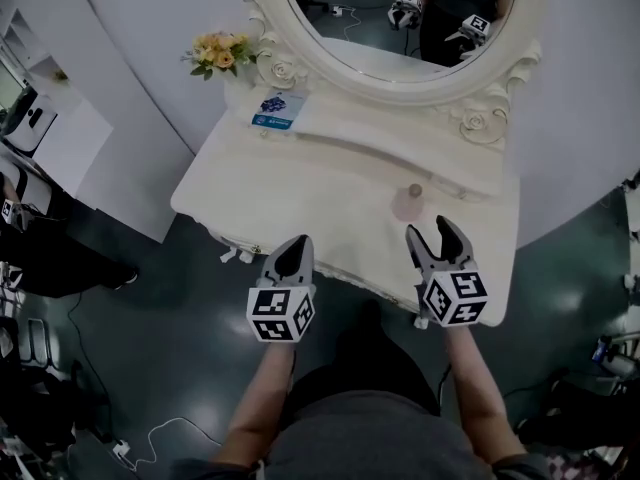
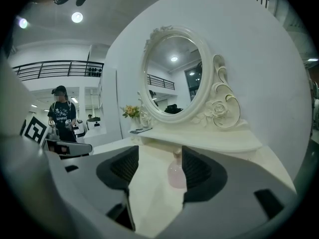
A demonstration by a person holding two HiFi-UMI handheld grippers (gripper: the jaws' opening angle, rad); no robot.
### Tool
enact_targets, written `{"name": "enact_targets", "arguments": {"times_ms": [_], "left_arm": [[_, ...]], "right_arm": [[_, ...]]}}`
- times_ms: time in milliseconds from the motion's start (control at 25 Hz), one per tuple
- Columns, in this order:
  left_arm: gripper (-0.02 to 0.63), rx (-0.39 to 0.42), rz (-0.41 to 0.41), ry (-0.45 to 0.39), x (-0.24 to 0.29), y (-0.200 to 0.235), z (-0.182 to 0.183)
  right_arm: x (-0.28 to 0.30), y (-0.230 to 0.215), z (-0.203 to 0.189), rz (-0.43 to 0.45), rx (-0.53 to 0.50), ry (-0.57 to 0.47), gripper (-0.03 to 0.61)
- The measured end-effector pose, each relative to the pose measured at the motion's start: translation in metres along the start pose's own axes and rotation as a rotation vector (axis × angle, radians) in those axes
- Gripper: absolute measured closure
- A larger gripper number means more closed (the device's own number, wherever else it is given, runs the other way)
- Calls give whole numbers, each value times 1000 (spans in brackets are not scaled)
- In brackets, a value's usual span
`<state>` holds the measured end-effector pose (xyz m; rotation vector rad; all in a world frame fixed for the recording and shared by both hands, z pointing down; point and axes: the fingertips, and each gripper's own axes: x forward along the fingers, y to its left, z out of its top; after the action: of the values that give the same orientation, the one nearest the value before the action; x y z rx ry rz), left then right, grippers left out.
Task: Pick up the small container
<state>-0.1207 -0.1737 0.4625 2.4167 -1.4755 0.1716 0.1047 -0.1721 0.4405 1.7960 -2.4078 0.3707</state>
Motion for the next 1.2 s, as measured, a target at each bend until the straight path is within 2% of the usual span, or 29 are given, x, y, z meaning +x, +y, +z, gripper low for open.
{"name": "enact_targets", "arguments": {"times_ms": [440,1200], "left_arm": [[607,-6,15,21,36,14,2],[607,-34,43,78,94,22,-4]], "right_arm": [[47,-19,-5,11,-9,34,308],[109,-46,-37,49,-26,136,308]]}}
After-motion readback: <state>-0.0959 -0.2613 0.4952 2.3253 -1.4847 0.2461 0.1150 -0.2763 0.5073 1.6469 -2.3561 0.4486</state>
